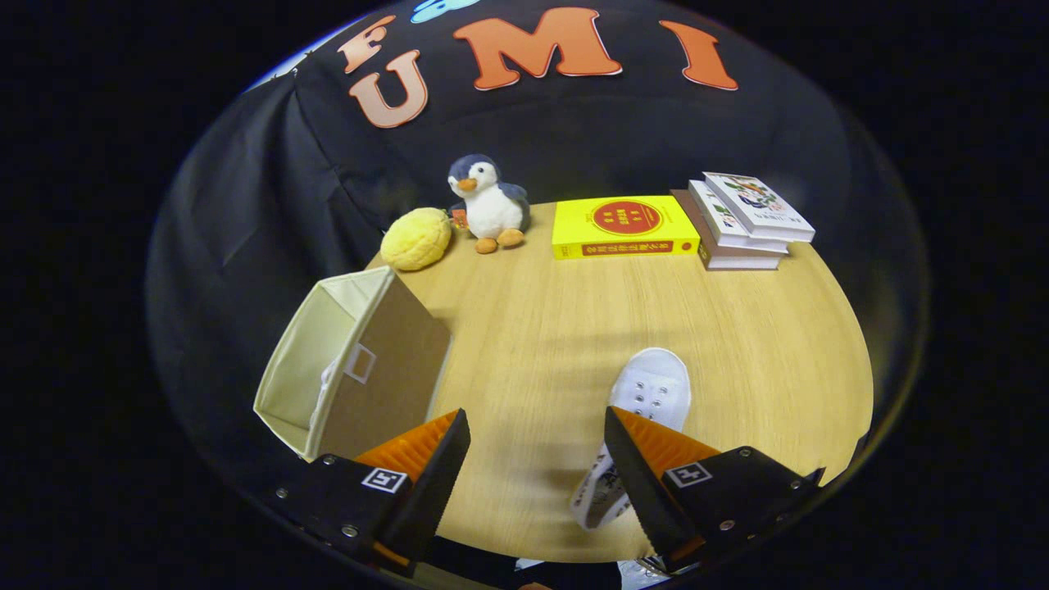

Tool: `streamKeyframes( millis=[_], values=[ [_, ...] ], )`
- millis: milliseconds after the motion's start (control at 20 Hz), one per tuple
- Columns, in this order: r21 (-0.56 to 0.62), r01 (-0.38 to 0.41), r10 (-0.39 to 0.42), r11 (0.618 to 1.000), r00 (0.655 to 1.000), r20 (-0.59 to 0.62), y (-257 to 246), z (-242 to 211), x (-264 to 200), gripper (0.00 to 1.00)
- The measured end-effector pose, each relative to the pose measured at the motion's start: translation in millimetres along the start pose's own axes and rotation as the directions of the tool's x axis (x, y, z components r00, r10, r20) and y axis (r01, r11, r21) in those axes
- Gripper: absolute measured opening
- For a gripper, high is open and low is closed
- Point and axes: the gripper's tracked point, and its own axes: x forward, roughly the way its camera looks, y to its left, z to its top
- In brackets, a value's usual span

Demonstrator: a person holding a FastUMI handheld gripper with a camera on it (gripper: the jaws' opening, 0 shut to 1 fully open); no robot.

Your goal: Open the storage box then place both shoes into the box .Put the left shoe in first, then the right shoe, with the right side of both shoes facing outward in a uniform manner.

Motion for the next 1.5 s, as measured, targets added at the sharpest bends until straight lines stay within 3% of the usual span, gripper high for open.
streamKeyframes(
  millis=[250,600,1000,1200,1300,1350,1500],
  values=[
    [-0.012,0.088,-0.089,0.996,0.995,-0.053,-55,-40,9,0.98],
    [-0.051,0.169,-0.174,0.984,0.976,-0.132,-85,-81,28,0.97],
    [-0.059,0.175,-0.18,0.983,0.978,-0.105,-99,-78,63,0.89],
    [-0.011,0.129,-0.13,0.992,0.984,-0.12,-95,-81,67,0.79],
    [0.068,0.087,-0.077,0.994,0.986,-0.145,-87,-86,70,0.73],
    [0.109,0.09,-0.073,0.99,0.986,-0.152,-88,-87,72,0.57],
    [0.134,0.094,-0.071,0.987,0.983,-0.168,-86,-86,69,0.46]
  ],
)
